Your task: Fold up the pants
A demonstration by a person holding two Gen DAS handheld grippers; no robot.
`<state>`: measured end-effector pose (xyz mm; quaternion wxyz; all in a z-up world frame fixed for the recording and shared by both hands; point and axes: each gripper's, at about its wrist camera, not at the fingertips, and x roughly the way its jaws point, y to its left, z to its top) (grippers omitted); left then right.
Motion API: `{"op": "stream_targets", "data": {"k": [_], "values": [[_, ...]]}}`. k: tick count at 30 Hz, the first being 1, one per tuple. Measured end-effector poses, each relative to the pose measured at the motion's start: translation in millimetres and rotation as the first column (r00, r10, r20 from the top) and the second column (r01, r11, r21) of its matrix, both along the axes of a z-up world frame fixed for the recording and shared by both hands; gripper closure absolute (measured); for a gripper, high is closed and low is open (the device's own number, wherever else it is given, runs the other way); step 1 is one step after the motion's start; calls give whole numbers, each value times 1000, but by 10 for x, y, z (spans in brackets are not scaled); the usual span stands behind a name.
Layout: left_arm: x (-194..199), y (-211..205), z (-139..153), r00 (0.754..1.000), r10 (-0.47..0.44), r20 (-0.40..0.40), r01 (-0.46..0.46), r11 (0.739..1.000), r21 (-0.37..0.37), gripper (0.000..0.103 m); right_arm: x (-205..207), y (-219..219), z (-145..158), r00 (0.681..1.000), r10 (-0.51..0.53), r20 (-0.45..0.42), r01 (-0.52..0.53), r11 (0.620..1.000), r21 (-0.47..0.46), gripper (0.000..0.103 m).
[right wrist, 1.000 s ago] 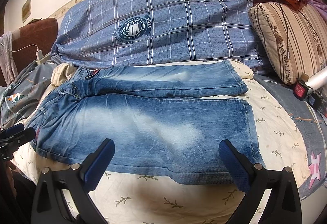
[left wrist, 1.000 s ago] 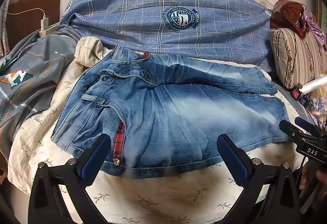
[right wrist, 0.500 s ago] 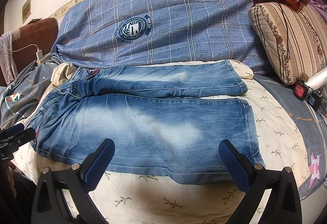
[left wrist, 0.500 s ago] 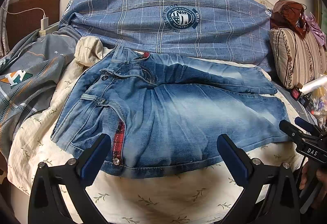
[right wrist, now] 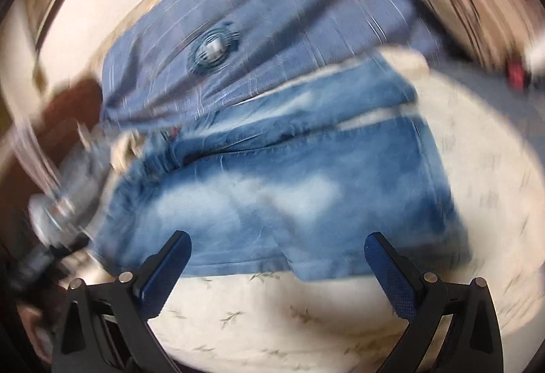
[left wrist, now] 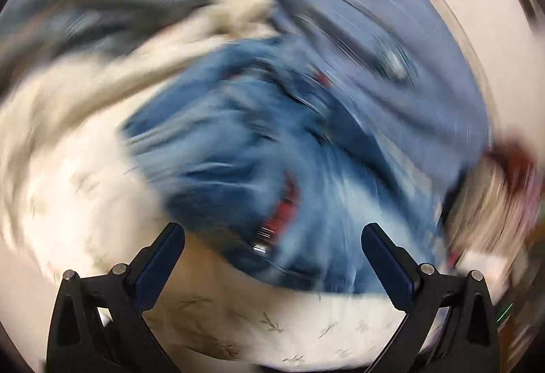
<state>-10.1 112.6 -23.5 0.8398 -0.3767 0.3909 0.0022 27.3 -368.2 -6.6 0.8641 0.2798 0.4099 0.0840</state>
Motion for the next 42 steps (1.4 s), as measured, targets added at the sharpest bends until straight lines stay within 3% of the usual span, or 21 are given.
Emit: {"op": "stream_targets", "data": {"k": [2,5,10,13,14,15,17,18,19,21,22,23,25,28,31,33,37,39,40,41,42], "values": [[-63,203,-140,994,98,-54,-103,990,-100,0,-83,-327,-190,996,-55,-73,71,968,242,0],[-36,275,-225,980,153,-123,-167,979,-115,0,-136,-536,-397,980,-82,-184,151,905,398,0],[147,146,-136,979,150,-141,-158,986,-45,0,-52,-728,-380,969,-151,-196,225,867,444,0],[224,163,-141,971,178,-162,-186,982,-37,1,10,-865,-494,938,-209,-278,318,837,446,0],[248,158,-119,968,188,-167,-193,981,-16,3,27,-903,-528,933,-217,-286,334,819,467,1],[247,160,-128,965,197,-173,-199,980,6,14,38,-920,-537,931,-224,-287,341,814,471,1],[282,209,-150,958,213,-194,-208,977,48,45,49,-904,-538,929,-225,-293,342,824,452,5],[311,231,-175,954,208,-215,-202,978,47,72,51,-889,-537,927,-225,-298,343,830,440,8],[326,271,-233,945,208,-253,-205,978,39,78,48,-889,-541,922,-230,-312,350,840,414,14],[302,327,-265,942,220,-254,-223,975,21,83,66,-894,-539,915,-238,-325,356,856,376,28],[310,327,-251,943,214,-257,-213,976,31,88,90,-886,-522,913,-238,-332,353,868,350,40],[305,324,-225,945,211,-250,-207,977,43,91,101,-883,-527,914,-231,-333,343,877,335,59],[287,295,-120,951,221,-219,-204,974,94,94,147,-886,-472,920,-219,-325,315,907,280,81],[169,116,257,970,220,-102,-192,952,237,95,198,-819,-237,942,-210,-260,259,950,172,89],[27,-32,495,982,188,-19,-172,932,319,95,119,-790,101,959,-232,-164,243,969,50,94],[26,-66,448,983,178,-42,-152,921,358,95,71,-812,235,959,-254,-130,252,967,-30,94],[163,70,27,963,176,-203,-102,938,330,93,43,-1015,-196,919,-253,-304,274,961,27,88],[154,123,10,964,185,-190,-121,944,305,89,-36,-1074,-331,915,-237,-328,298,943,151,65],[178,140,28,966,185,-182,-122,943,309,89,-96,-1096,-360,914,-239,-328,322,919,228,20],[168,131,50,967,179,-183,-115,942,315,89,-137,-1108,-373,910,-248,-333,345,897,275,2],[190,140,42,966,177,-187,-111,942,318,89,-175,-1117,-366,905,-263,-335,371,872,319,2]]}}
